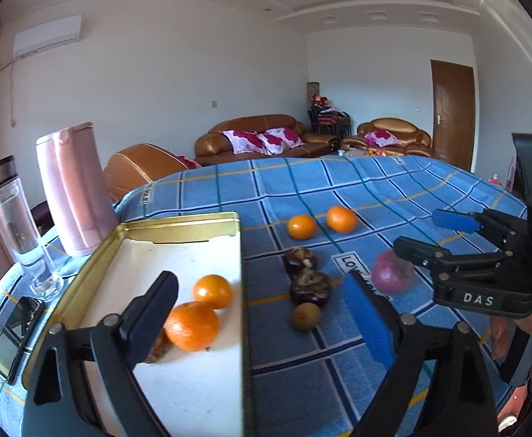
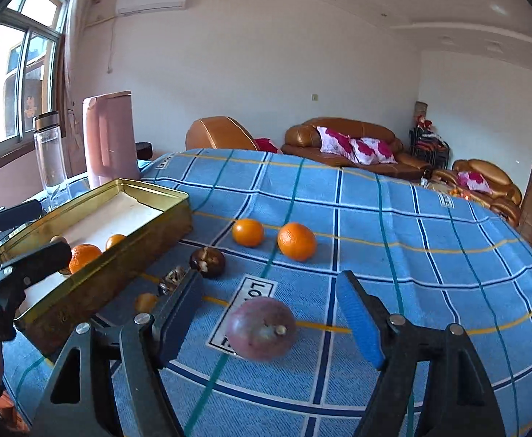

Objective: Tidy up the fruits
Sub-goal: 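Move the left tool to a tan round fruit while the right tool reaches the red onion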

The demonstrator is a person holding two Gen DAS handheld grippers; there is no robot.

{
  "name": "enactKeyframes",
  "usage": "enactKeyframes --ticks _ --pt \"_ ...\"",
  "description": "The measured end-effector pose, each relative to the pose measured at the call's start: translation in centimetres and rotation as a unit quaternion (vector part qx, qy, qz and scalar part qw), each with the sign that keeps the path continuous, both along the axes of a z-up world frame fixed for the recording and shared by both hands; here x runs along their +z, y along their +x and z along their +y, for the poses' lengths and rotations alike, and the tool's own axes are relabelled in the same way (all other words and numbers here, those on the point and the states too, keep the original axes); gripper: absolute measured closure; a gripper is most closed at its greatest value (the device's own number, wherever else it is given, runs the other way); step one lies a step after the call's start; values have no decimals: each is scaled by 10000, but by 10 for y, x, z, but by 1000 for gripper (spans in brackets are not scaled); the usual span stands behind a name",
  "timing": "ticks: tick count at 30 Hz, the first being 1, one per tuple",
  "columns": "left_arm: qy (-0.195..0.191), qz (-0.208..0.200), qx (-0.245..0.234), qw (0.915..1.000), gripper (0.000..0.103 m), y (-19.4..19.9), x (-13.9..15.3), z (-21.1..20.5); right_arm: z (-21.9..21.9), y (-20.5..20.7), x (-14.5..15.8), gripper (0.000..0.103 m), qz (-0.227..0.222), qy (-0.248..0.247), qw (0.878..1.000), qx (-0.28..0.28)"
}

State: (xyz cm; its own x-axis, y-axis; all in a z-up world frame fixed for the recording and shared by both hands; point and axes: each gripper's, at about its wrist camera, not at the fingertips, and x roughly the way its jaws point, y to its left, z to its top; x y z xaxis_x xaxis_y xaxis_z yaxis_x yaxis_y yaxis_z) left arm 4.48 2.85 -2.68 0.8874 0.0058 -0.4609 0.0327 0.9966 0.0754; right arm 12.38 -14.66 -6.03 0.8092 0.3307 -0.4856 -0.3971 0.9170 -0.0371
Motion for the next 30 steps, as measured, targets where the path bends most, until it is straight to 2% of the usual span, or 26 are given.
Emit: enactKeyframes --ticks 1,7,11,14,16,19,25,26,28,30 --pt "31 74 -99 9999 20 2 -3 -9 -2 3 -1 26 99 43 9999 13" --pt "-21 566 -559 9968 30 18 -19 -42 -7 7 -4 26 228 175 9996 45" --pt "-118 961 -777 9923 31 31 -31 -48 -14 8 -4 26 224 351 9991 -3" --pt "-154 1165 -722 9904 31 39 -40 -48 -13 7 -4 26 233 327 9992 8" --pt "-111 1119 -683 9913 31 38 -39 -47 -12 8 -5 26 274 303 9992 12" --pt "-22 1311 -537 9899 31 45 -44 -41 -13 13 -7 26 401 313 9987 6" --pt "140 1385 -483 9891 31 51 -44 -35 -12 18 -11 26 570 258 9980 -48" --pt "181 1397 -483 9888 32 52 -44 -35 -12 19 -12 26 593 234 9980 -40" --pt "178 1387 -505 9889 41 51 -45 -35 -11 20 -13 26 641 209 9977 -54" --pt "95 1372 -619 9886 39 48 -44 -36 -13 22 -13 26 676 249 9974 -74"
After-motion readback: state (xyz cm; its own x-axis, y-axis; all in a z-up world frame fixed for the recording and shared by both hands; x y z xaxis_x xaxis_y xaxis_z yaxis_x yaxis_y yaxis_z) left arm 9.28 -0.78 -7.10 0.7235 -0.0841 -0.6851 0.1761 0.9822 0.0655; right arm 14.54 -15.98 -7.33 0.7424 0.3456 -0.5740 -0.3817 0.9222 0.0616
